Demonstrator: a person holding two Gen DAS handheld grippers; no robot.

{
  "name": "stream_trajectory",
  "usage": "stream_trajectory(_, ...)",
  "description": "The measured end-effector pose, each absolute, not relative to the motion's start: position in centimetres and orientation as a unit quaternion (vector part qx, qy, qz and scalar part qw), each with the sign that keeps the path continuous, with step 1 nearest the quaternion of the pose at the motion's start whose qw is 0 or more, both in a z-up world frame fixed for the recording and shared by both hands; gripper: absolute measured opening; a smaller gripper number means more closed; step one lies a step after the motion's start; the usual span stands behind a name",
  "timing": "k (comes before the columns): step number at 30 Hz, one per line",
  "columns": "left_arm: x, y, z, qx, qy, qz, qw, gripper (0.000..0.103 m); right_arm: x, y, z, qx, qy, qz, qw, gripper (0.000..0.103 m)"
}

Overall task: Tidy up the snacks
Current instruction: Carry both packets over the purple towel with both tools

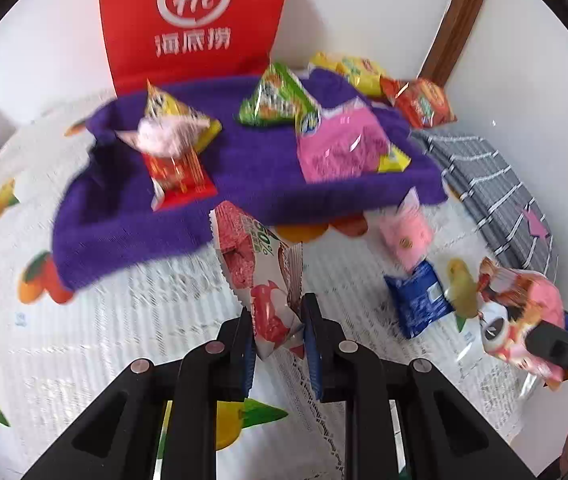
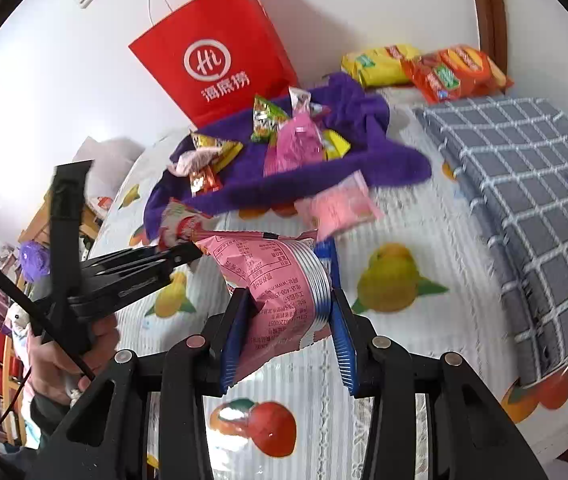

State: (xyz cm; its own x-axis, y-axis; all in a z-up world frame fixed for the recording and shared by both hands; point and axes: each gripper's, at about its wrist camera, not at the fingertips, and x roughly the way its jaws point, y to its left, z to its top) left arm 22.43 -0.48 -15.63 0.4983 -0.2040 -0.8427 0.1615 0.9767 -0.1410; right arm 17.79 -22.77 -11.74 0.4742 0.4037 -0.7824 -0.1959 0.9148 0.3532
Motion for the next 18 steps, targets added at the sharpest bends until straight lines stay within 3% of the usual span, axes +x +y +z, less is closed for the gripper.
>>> stream_trajectory(18,28.8,2.4,-5.7,-0.009,0.404,-0.075,0.912,0.02,26.8,-19.0,-3.7,0.075,0.418,0.157,0.892,0.04)
